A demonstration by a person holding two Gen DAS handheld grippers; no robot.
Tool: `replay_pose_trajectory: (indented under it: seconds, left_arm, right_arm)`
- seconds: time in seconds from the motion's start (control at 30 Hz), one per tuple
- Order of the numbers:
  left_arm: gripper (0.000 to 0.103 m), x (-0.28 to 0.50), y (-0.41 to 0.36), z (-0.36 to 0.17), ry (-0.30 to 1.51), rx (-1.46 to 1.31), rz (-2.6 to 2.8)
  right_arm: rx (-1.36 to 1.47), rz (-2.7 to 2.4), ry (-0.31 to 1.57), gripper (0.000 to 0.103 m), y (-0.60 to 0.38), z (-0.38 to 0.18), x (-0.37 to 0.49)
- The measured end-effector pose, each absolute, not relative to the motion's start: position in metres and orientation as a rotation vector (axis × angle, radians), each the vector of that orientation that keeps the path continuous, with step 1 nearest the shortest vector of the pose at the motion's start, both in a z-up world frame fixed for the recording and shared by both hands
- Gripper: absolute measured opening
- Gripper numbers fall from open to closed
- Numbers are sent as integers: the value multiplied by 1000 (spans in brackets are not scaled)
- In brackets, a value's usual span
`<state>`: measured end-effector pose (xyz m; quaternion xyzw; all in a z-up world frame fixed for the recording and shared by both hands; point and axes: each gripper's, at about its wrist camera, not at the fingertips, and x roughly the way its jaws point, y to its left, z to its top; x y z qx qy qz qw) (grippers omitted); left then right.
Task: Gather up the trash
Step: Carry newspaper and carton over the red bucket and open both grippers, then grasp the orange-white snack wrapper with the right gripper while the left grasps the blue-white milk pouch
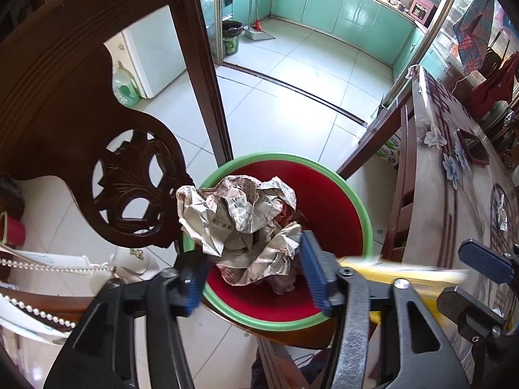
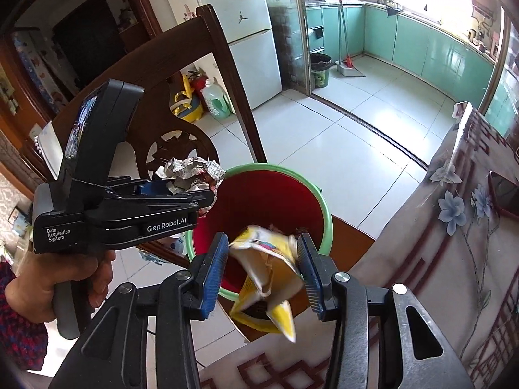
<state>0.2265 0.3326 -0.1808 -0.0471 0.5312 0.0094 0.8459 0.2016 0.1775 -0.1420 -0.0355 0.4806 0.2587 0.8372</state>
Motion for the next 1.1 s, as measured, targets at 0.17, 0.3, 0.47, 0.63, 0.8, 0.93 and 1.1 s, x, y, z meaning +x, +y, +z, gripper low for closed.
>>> replay_pose_trajectory:
  seconds: [0.17,0.3,0.47,0.63,0.8,0.93,1.1]
  left_arm:
    - [63,215,325,-164,1056,-42,25]
    - [64,205,309,-149,1002,3,0]
    - [67,194,278,-133,963,27,-76]
    - [68,182,241,-126,945,58,-146]
    - [68,168,200,-119,933,83,-219]
    - [68,157,169,-115,935,93,-268]
    - [68,139,132,-112,933,116,-310]
  right_arm:
    - [-21,534,1007,52,161,-137,196]
    - [46,471,989,52,126,-127,181]
    - [57,400,968,52,88,-115,157]
    - [23,317,966,52,46,-111,124]
    - [29,225,974,52,-2,-111,92]
    - [57,162,979,52,-41,-112,66]
    - [89,101,992,52,-83,-114,34]
